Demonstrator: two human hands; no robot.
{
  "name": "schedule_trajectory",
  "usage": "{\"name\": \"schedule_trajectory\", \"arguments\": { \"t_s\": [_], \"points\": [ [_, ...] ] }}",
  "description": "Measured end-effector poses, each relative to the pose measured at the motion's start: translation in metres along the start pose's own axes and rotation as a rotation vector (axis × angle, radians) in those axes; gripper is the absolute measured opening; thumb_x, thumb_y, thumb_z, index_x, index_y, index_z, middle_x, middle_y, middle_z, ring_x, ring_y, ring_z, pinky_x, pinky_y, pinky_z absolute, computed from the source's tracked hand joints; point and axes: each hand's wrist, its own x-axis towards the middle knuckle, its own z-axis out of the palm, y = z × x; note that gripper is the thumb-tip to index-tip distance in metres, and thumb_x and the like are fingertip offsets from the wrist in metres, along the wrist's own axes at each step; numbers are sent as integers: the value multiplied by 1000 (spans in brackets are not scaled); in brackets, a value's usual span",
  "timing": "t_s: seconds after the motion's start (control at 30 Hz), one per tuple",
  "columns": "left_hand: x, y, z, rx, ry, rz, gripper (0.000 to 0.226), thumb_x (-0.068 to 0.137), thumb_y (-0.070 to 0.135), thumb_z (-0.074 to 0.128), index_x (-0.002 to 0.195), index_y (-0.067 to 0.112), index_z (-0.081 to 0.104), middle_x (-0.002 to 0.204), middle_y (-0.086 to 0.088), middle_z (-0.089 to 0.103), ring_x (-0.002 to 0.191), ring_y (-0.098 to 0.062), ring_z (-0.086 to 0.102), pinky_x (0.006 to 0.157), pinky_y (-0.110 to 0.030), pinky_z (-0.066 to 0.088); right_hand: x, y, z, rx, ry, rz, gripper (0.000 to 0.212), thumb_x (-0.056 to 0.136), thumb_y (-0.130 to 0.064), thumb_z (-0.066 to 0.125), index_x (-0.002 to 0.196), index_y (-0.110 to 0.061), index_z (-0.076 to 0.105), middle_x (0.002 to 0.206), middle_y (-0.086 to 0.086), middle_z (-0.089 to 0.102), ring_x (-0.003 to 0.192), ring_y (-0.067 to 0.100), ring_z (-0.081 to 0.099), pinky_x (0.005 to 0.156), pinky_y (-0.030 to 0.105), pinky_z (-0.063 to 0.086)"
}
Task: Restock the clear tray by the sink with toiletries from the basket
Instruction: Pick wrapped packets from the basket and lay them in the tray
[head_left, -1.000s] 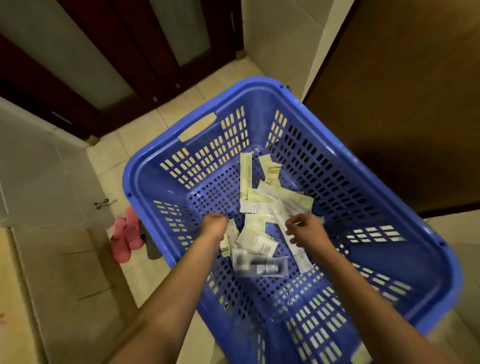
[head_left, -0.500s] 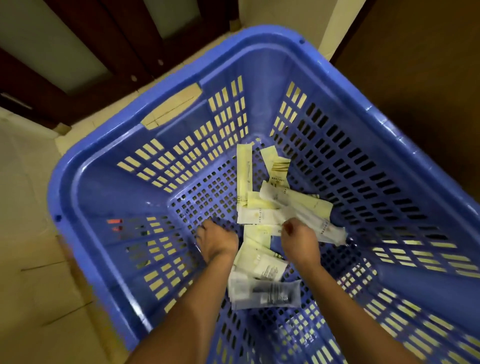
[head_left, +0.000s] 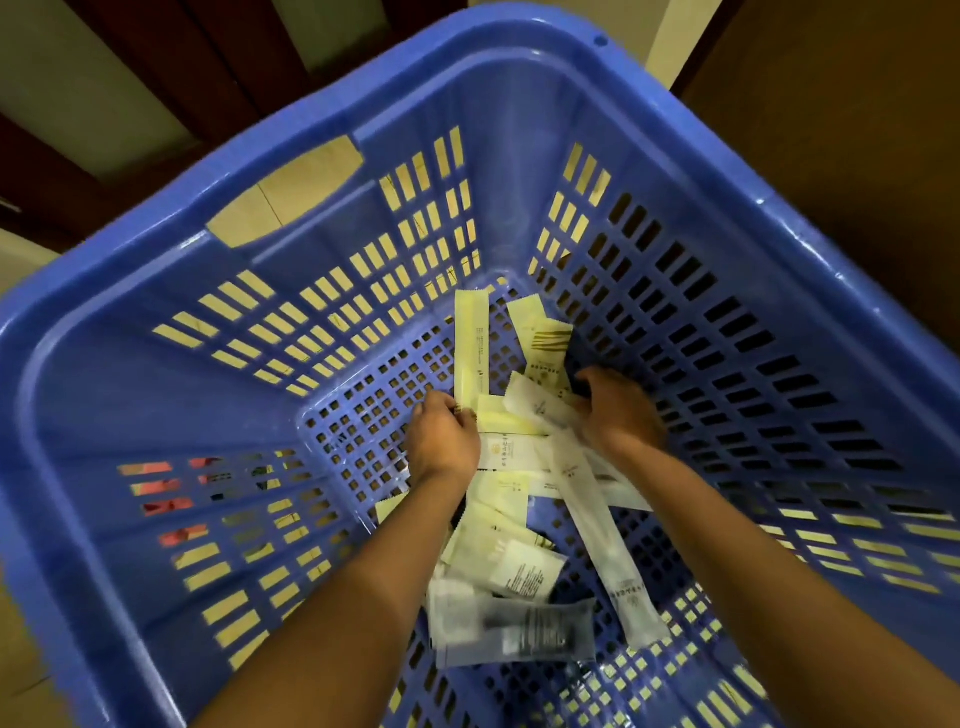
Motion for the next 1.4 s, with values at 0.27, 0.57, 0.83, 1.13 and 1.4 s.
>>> {"name": "schedule_trajectory", "arguments": {
  "t_s": [0.27,0.57,0.83,1.13,1.4],
  "points": [
    [8,10,-3,3,-50,86,16,95,23,50,105,12,56,109,-11,59,94,-29,59,70,-34,46,-18,5,8,-5,-124,-35,47,88,-30,59,131,-18,45,137,7,45,124,29,44,98,40,42],
    [0,25,-1,99,-73,229,22,97,20,43,105,11,60,114,-12,55,100,-30,54,84,-40,48,-51,10,20,261,-121,9,23,86,-26,64,97,-6,63,92,12,69,78,28,63,64,33,48],
    [8,63,14,310,-176,271,43,92,38,54,123,9,50,125,-12,50,119,-32,46,98,-42,40,-56,21,23,393,-88,69,38,96,-25,49,60,-21,38,56,-1,41,52,16,40,47,25,26],
    [15,73,25,163,-211,117,48,83,41,66,116,9,52,119,-13,53,109,-34,53,90,-42,48,-47,25,-10,607,-48,189,20,95,-28,49,102,-11,57,88,10,57,71,17,55,54,27,38],
    [10,67,19,52,-289,131,31,88,23,62,111,5,50,109,-15,62,103,-33,58,79,-35,47,-45,16,-12,858,-104,284,11,95,-7,47,88,-12,53,84,-1,55,84,19,53,73,27,40]
  ]
}}
